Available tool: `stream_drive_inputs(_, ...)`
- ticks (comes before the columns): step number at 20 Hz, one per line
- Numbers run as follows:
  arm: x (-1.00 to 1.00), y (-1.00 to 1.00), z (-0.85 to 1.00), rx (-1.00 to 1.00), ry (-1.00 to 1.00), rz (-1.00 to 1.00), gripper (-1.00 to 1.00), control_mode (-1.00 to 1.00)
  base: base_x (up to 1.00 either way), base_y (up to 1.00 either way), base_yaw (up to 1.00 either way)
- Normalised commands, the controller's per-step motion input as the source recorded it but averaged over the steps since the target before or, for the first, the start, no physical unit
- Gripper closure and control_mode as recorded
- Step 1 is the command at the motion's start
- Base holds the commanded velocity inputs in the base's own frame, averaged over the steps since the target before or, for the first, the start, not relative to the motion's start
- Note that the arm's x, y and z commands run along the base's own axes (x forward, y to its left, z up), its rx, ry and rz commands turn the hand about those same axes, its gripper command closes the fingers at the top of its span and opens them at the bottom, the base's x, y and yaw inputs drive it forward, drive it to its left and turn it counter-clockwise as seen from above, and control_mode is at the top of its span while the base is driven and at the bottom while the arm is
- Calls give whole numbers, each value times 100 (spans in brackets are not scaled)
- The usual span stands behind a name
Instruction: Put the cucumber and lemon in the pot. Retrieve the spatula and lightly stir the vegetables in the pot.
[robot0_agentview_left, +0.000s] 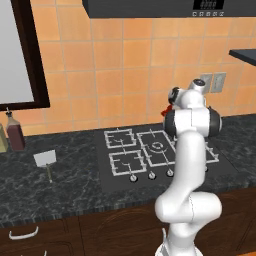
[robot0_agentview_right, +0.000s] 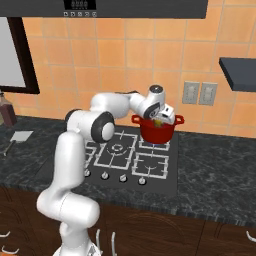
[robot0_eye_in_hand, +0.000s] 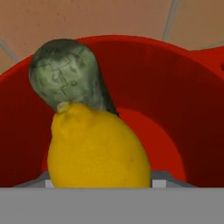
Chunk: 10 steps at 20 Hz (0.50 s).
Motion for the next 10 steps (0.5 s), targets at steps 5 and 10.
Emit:
stream_drive_inputs(5,47,0,-22,0,7,0,-100,-100,0,0,0)
stream_drive_inputs(10,11,3,-4,0,1,1,-100,-100,0,0,0)
